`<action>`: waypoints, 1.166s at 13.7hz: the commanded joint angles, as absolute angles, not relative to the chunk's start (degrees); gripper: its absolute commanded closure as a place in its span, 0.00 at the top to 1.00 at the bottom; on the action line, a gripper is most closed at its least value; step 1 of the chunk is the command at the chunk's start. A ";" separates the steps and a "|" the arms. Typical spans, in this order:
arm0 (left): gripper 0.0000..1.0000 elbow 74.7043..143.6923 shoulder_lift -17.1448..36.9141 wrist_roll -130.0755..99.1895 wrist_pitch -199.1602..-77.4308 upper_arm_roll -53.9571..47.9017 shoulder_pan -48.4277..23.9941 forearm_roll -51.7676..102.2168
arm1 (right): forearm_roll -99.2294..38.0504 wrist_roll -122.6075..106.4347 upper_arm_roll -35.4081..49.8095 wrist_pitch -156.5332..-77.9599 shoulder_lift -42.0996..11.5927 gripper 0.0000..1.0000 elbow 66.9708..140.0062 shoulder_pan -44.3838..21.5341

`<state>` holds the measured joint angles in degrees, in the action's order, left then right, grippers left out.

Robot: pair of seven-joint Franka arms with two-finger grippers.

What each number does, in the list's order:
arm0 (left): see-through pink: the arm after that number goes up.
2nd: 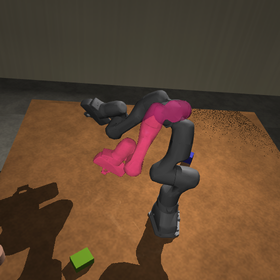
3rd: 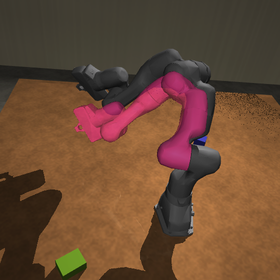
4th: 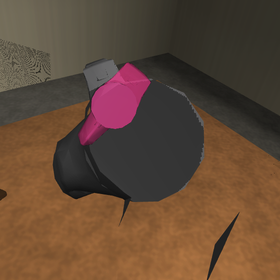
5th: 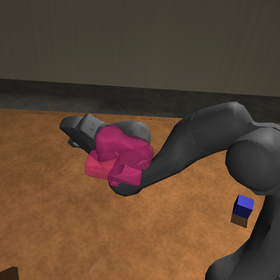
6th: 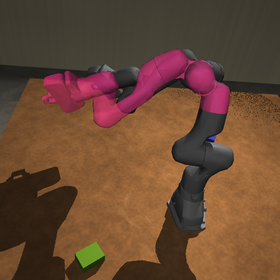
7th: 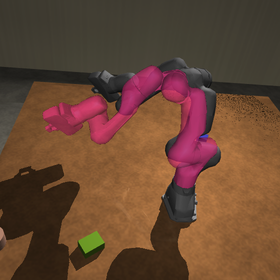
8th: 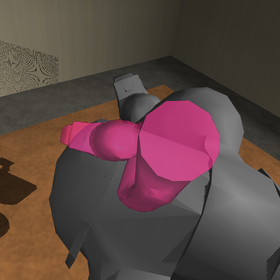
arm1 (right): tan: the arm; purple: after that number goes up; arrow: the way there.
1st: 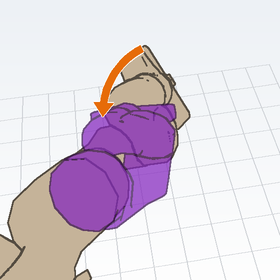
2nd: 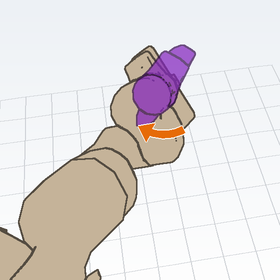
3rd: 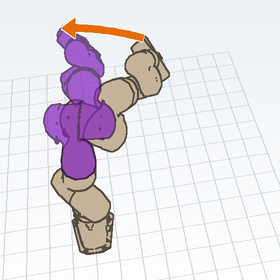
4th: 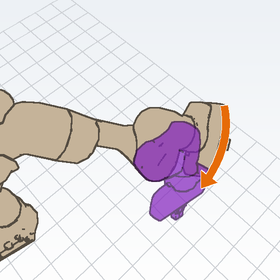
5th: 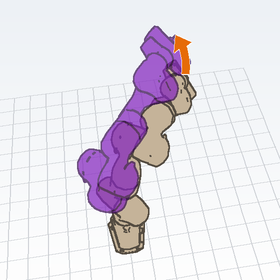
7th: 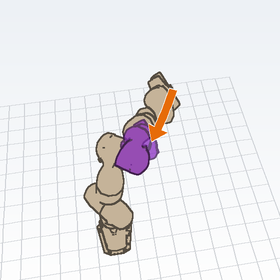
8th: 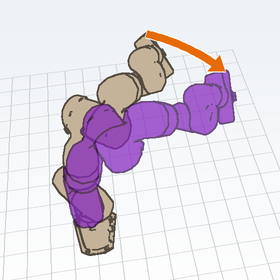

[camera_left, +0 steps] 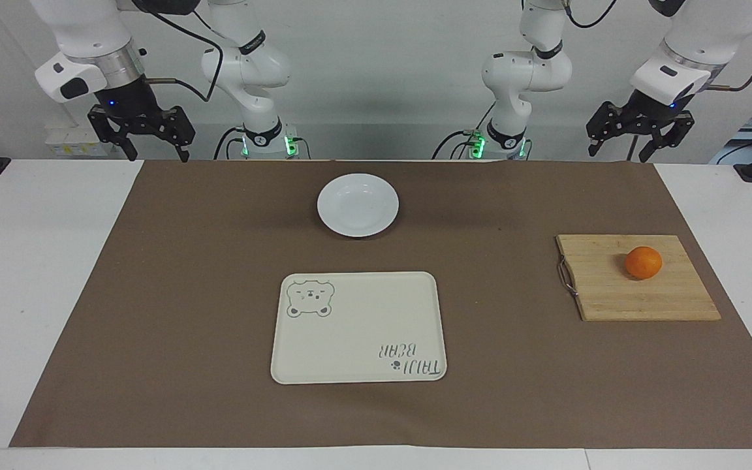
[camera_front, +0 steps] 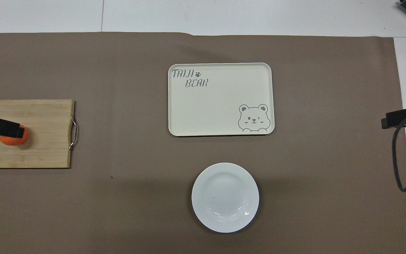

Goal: Place orange and plate with both arms

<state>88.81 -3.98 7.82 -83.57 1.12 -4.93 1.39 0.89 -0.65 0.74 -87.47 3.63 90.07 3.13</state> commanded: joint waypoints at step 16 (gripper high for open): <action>1.00 89.03 -5.01 7.38 -83.50 0.62 -5.36 1.05 | 0.53 -1.93 0.88 -87.28 5.01 1.00 91.67 3.78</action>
